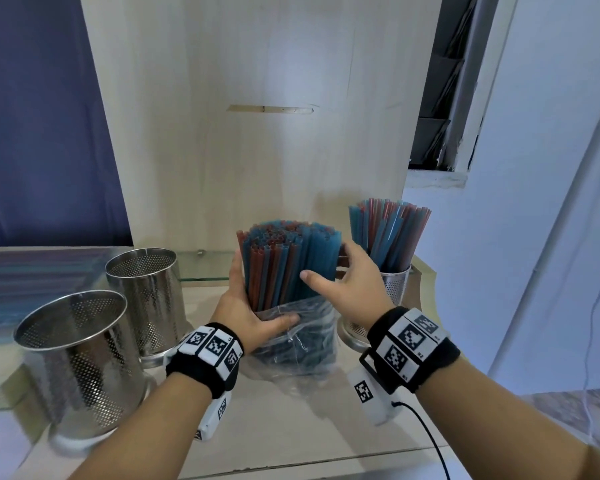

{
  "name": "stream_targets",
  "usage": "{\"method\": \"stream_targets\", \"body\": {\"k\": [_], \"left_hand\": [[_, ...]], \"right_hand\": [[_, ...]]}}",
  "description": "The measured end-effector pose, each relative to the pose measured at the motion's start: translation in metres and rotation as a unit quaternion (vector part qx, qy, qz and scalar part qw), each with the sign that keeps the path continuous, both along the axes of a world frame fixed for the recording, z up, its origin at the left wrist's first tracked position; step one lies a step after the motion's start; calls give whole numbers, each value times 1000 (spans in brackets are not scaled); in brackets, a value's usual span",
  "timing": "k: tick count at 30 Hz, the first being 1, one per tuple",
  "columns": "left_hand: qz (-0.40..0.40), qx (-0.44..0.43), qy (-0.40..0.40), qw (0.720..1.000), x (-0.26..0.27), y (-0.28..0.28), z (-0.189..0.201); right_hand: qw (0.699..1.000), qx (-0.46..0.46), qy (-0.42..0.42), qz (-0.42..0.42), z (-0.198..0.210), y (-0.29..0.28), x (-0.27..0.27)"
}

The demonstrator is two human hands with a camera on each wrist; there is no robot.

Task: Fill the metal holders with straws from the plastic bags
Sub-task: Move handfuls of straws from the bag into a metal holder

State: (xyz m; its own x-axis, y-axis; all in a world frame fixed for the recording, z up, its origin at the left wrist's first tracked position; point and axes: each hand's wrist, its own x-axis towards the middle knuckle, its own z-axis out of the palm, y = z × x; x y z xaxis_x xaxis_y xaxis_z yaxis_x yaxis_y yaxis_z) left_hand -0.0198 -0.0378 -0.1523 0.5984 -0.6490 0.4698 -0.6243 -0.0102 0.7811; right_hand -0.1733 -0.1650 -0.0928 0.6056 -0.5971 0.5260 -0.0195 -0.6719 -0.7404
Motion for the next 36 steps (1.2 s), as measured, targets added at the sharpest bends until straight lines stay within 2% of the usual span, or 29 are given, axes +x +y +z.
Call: {"method": "stream_targets", "body": {"k": [5, 13, 20, 25, 30, 36], "left_hand": [[14, 12, -5, 1000, -2, 1, 3], [30, 27, -15, 999, -1, 2, 5], [39, 29, -16, 999, -2, 3, 8], [47, 35, -12, 998, -2, 3, 9], [51, 38, -16, 998, -4, 4, 10], [52, 35, -8, 998, -3, 3, 10]], "right_hand": [[999, 8, 28, -17, 6, -2, 3], [999, 42, 23, -23, 17, 4, 7], [996, 80, -21, -42, 15, 6, 15], [994, 102, -19, -21, 20, 6, 16], [983, 178, -38, 5, 26, 5, 21], [965, 245, -87, 17, 51, 7, 26]]}}
